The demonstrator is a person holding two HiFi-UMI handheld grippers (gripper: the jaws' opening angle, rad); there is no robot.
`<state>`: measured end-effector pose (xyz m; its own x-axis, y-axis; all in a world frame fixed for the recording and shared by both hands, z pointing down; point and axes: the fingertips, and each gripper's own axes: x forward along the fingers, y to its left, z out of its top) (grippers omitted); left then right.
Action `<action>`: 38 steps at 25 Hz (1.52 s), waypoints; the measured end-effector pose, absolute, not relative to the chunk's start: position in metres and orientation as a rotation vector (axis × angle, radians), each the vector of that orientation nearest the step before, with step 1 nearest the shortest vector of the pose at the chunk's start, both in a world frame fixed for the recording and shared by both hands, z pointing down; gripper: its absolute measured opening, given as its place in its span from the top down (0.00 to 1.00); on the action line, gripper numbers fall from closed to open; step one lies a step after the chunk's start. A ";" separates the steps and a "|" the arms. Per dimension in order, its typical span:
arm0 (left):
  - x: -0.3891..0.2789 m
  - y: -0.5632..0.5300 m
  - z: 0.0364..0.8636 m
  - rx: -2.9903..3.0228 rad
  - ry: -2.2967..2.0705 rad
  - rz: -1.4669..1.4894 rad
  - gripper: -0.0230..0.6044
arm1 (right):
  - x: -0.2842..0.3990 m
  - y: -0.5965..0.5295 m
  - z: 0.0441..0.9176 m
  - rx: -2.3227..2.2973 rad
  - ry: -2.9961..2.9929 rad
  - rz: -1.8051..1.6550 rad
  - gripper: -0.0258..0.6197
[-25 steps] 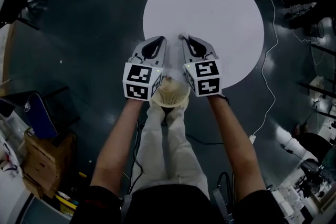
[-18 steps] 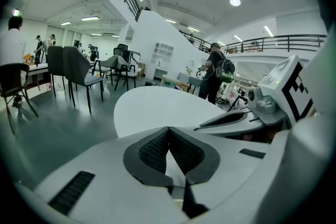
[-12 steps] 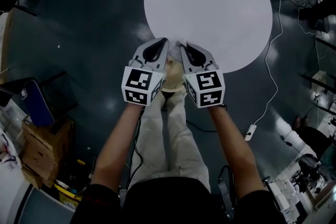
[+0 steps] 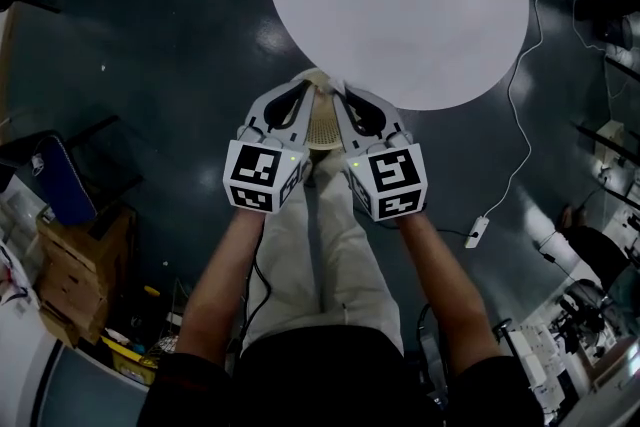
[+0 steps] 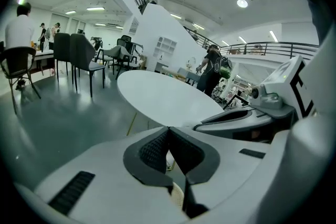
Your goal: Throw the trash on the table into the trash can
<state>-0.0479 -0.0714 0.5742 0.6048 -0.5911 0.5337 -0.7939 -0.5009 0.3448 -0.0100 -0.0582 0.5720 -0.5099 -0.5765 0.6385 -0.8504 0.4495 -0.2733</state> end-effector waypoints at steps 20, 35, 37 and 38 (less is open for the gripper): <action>-0.058 0.011 0.694 2.154 -0.998 0.644 0.94 | -0.010 0.031 0.706 1.056 -2.073 0.915 0.90; -0.069 0.036 0.815 2.143 -0.958 0.714 0.94 | -0.018 0.054 0.840 0.985 -1.969 0.922 0.90; -0.070 0.039 0.828 2.141 -0.956 0.725 0.94 | -0.021 0.056 0.852 0.973 -1.960 0.916 0.90; -0.070 0.039 0.833 2.140 -0.957 0.725 0.94 | -0.021 0.056 0.857 0.970 -1.954 0.913 0.90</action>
